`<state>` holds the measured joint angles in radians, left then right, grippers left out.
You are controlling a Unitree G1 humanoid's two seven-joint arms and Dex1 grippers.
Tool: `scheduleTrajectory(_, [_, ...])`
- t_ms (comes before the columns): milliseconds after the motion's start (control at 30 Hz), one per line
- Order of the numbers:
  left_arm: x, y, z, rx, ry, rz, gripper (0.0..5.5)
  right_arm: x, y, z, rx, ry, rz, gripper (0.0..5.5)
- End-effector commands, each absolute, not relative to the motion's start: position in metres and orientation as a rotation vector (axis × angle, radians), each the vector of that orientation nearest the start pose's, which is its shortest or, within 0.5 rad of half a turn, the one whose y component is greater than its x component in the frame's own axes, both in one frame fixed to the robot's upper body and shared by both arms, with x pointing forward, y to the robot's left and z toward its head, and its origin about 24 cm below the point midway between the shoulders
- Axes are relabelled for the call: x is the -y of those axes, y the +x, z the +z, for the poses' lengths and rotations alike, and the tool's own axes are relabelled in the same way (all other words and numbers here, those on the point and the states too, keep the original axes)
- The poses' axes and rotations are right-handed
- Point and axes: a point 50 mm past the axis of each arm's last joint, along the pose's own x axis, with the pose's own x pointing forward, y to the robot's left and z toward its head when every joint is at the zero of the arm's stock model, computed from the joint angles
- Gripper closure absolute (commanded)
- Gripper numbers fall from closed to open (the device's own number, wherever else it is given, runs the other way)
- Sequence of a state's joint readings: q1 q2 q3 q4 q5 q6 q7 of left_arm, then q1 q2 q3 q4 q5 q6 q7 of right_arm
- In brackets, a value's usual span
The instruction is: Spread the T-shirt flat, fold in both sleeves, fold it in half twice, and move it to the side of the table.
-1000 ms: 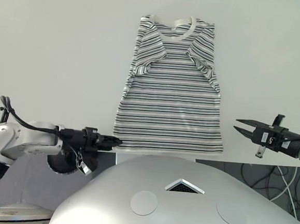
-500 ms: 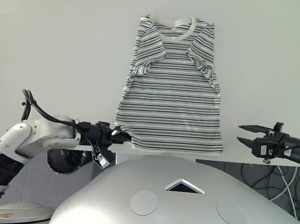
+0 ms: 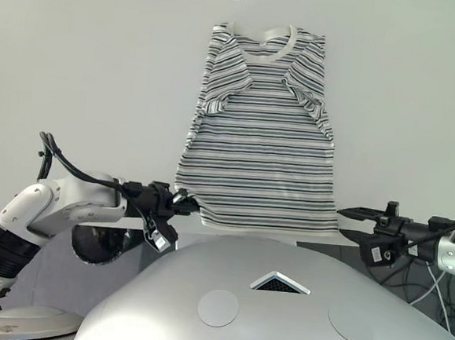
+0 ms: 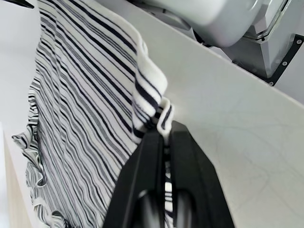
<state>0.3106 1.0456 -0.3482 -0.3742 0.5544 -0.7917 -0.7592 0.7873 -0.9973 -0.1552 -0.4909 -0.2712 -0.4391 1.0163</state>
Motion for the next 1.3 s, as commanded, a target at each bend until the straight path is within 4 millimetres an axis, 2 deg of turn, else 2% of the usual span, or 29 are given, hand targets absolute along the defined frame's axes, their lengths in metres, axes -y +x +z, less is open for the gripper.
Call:
scheduleTrajectory(33, [-0.177, 0.104, 0.046, 0.154, 1.387, -1.795, 5.50, 0.229, 0.091, 0.073, -0.426, -1.158, 1.478, 3.43])
scheduleTrajectory(500, [-0.177, 0.108, 0.045, 0.147, 1.389, -1.794, 5.50, 0.215, 0.086, 0.070, -0.424, -1.135, 1.583, 3.43])
scheduleTrajectory(867, [-0.176, 0.105, 0.047, 0.163, 1.370, -1.787, 5.50, 0.219, 0.088, 0.071, -0.472, -1.125, 1.578, 5.49])
scheduleTrajectory(1033, [-0.170, 0.106, 0.052, 0.172, 1.345, -1.780, 5.50, 0.218, 0.090, 0.072, -0.459, -1.129, 1.570, 5.49])
scheduleTrajectory(1133, [-0.166, 0.112, 0.066, 0.198, 1.224, -1.651, 5.50, 0.218, 0.094, 0.076, -0.415, -1.117, 1.521, 5.49])
scheduleTrajectory(1233, [-0.192, 0.110, 0.079, 0.164, 1.139, -1.536, 5.50, 0.223, 0.101, 0.084, -0.372, -1.097, 1.409, 5.49])
scheduleTrajectory(1300, [-0.208, 0.117, 0.095, 0.027, 0.909, -1.434, 5.50, 0.228, 0.100, 0.093, -0.337, -1.044, 1.356, 5.49])
